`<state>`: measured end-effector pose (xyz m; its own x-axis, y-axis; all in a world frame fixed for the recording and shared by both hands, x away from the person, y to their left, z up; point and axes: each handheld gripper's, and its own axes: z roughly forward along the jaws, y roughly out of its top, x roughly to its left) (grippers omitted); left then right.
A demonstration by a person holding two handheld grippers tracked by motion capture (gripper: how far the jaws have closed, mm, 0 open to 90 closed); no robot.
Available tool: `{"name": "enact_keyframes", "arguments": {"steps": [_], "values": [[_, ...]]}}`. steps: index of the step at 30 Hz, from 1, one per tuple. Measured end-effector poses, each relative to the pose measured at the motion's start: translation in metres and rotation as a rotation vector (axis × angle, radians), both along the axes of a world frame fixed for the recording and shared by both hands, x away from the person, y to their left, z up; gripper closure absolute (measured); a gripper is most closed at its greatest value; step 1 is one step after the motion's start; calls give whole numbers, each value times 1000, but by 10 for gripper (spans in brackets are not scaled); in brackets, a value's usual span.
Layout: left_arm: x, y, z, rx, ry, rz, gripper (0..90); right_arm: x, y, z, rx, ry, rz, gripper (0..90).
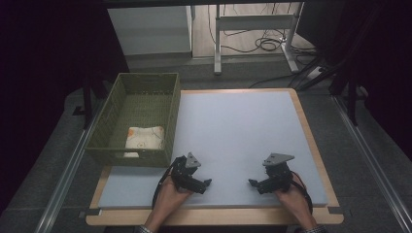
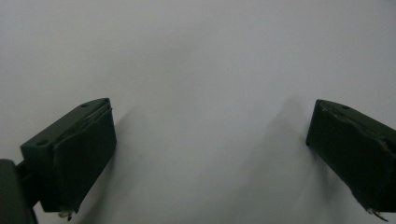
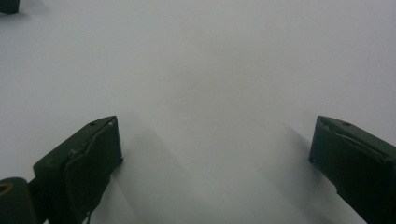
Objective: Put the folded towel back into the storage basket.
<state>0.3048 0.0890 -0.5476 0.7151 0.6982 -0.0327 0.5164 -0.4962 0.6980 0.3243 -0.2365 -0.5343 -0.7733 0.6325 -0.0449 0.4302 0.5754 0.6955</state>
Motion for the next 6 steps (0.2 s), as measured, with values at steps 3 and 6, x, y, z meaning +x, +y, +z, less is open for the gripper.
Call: {"name": "enact_keyframes", "arguments": {"steps": [3,6], "values": [[0,0,0,0,2,0,16,0,0,0,1,-1,-1,23],[0,0,0,0,1,0,16,0,0,0,0,-4,-1,23]]}}
